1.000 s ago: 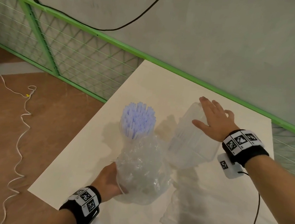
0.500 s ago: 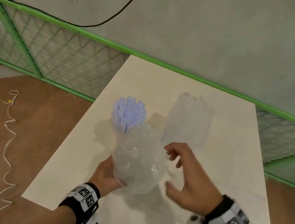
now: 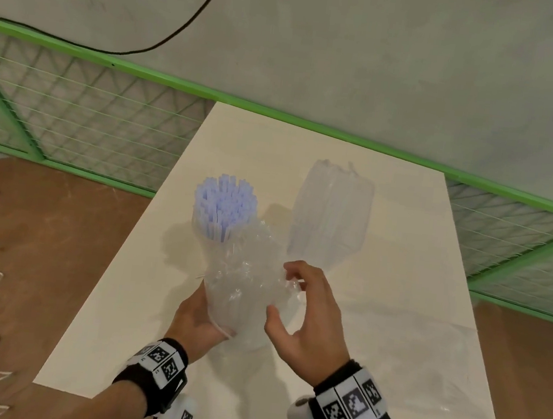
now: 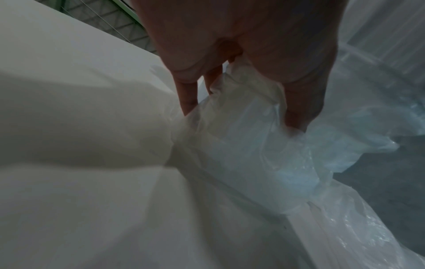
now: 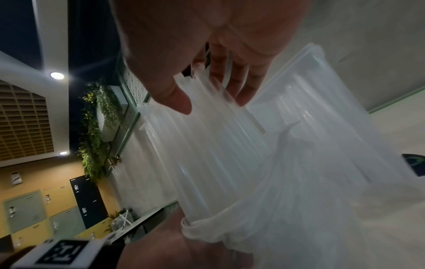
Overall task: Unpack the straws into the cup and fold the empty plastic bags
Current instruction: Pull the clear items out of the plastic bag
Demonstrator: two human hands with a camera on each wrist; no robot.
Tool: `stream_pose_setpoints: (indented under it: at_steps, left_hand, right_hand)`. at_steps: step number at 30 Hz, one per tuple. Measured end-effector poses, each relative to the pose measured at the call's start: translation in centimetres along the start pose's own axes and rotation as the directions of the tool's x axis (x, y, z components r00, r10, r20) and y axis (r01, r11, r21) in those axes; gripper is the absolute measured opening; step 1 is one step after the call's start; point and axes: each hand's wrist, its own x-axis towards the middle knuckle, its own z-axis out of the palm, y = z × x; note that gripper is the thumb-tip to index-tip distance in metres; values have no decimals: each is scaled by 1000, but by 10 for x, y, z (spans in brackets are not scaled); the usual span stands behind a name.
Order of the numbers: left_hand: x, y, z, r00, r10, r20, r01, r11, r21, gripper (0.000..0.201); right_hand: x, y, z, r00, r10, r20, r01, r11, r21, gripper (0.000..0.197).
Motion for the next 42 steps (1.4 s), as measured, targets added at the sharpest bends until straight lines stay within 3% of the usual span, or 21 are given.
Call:
stream_pose_setpoints:
  at_steps: [9, 14, 17, 23, 29, 35, 42]
  left_hand:
    - [-1, 3, -5, 999, 27, 39, -26, 999, -33, 78]
    - [-1, 5, -7, 999, 13, 40, -11, 999, -40, 81]
    - [-1, 6, -6, 999, 12, 39, -10, 999, -49, 81]
    - [-1, 6, -5, 1000, 13, 19, -12, 999, -39, 87]
    - [-1, 6, -5, 1000, 3, 14, -3, 999, -47, 83]
    - [0, 5, -5, 1000, -4, 6, 4, 999, -36, 86]
    - [1, 1, -5, 1000, 18, 17, -18, 1000, -15, 82]
  right_hand:
    - [5, 2, 17, 992, -57, -113, 61, 998, 31, 19]
    - [4, 6, 20, 989, 45, -144, -42, 999, 25, 21]
    - [7, 6, 19, 987, 19, -162, -19, 1000, 1, 29]
    - [11, 5, 17, 975, -48, -218, 31, 996, -81, 8]
    - [18, 7, 12, 965, 36, -258, -62, 994, -94, 17]
    - [21, -1, 10, 968, 102, -230, -99, 995, 24, 31]
    - [28, 8, 16, 915, 164, -368, -187, 982, -29, 37]
